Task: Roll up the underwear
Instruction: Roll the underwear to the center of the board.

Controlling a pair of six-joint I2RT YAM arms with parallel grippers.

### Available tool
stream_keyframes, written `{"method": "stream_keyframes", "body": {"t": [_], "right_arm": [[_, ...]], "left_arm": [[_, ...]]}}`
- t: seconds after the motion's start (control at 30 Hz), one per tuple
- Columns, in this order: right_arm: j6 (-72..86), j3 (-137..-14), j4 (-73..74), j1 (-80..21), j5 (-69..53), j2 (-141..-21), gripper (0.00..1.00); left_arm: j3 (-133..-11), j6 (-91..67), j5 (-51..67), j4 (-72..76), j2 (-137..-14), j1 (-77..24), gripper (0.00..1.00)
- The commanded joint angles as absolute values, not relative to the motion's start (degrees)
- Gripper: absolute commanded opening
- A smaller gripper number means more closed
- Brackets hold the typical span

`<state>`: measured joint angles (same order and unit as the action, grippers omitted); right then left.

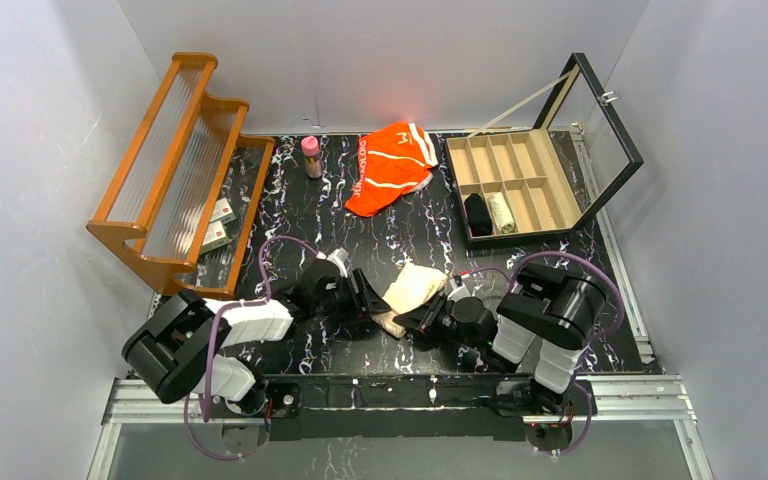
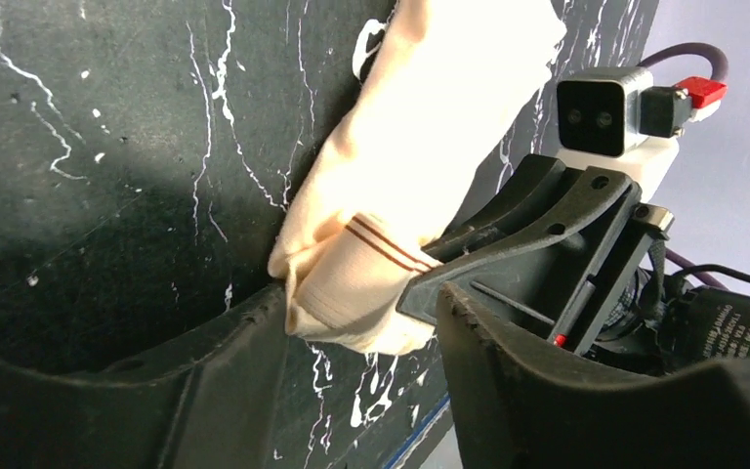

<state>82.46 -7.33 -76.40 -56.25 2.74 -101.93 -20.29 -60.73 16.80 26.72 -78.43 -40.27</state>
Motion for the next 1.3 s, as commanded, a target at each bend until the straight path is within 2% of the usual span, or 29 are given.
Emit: {"method": "stream_keyframes", "body": {"t": [0.0,0.2,0.33,0.4,0.47,0.6,0.7,0.83,0.93,1.07,1.27], "right_arm": [[82.8,-5.5,-71.7,-55.8,3.4,-104.3,0.06],[82.0,-5.4,-72.5,-55.5,2.4,-104.6,0.09],[76.3,-6.4,-74.0,-55.5,0.5,-104.0,0.16],[72.5,-7.4,-73.2,-55.3,-1.8,-102.5,0.26],[68.0,-8.4,-70.1,-55.3,-2.7,-99.0,0.43],[57.3,-12.5,-55.5,-55.4,-2.2,-89.4,0.62],[49.1,-16.3,-41.0,-55.4,0.5,-81.8,0.67],[37.9,-19.7,-31.4,-55.4,1.8,-75.9,0.69],[27.4,-21.5,-31.2,-56.0,0.9,-74.3,0.69],[4.1,-24.2,-35.9,-62.1,0.4,-74.7,0.68],[-23.9,-28.5,-43.6,-71.5,-1.3,-83.2,0.66]], "left_arm": [[-19.5,-60.7,8.0,15.5,-83.8,-43.2,0.50],[-18.8,-60.8,3.4,12.9,-82.8,-43.5,0.27],[-20.9,-58.9,2.9,12.6,-82.5,-43.5,0.11],[-22.4,-56.7,3.7,12.4,-82.8,-43.5,0.05],[-23.7,-54.8,4.2,11.2,-83.0,-43.5,0.00],[-26.4,-52.2,-0.3,3.2,-81.0,-43.5,0.00],[-26.8,-53.6,-6.7,-3.9,-76.7,-43.4,0.00],[-25.0,-57.0,-13.1,-12.3,-68.8,-42.4,0.00],[-23.5,-59.6,-16.3,-20.0,-62.2,-41.4,0.00],[-21.9,-64.5,-18.9,-27.8,-53.8,-41.2,0.00],[-20.8,-68.0,-16.0,-29.9,-48.6,-41.3,0.00]]}}
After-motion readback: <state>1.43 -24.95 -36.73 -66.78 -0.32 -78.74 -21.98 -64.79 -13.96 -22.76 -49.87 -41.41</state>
